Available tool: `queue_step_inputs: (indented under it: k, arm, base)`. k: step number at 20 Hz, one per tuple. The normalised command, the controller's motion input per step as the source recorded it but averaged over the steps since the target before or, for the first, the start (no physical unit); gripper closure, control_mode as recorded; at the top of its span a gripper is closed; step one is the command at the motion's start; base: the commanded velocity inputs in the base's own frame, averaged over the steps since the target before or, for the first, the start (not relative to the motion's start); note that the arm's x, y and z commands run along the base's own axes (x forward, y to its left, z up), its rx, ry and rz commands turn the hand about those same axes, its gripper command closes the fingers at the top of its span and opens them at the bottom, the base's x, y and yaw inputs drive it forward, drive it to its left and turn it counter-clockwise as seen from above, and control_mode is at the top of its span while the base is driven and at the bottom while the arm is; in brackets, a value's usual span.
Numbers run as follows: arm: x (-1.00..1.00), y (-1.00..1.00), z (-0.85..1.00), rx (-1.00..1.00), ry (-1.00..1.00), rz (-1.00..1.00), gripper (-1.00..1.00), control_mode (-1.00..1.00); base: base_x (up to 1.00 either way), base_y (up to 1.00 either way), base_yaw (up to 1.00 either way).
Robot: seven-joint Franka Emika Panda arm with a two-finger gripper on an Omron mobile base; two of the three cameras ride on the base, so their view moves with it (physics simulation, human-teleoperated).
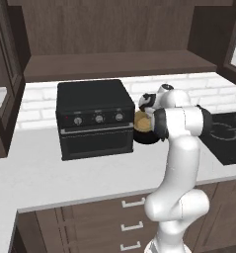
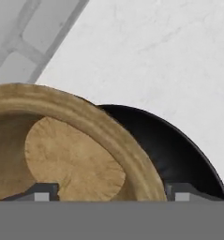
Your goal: Pick up the bowls on the counter and stack them on top of one another in the open cabinet. Place the smaller bowl on top of the larger bowl.
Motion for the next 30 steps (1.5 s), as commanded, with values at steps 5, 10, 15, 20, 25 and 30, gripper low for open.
queue_step_inputs:
  k: [5,10,15,20,25,30]
  arm:
    - [-0.79,-0.27,0.44,0.11,0.00,0.00,-1.00,-1.00]
    - [-0.31,-0.17,-0.01,0.03,0.09,0.01,-1.00,-1.00]
    - [0.00,0.02,-0.56,-0.04,0.19,0.03,-1.00,-1.00]
    - [0.00,0.09,-0.49,-0.02,0.17,0.04,-1.00,-1.00]
    - [-0.03,0.10,-0.41,0.00,0.11,0.07,-1.00,-1.00]
    - [-0.01,0.13,-0.46,0.00,0.05,0.04,1.00,-1.00]
  base:
    - [0.00,0.00,0.00]
    - [0.00,0.00,0.00]
    - [0.00,0.00,0.00]
    - [0.00,0.00,0.00]
    - [0.00,0.00,0.00]
    - [0.00,0.00,0.00]
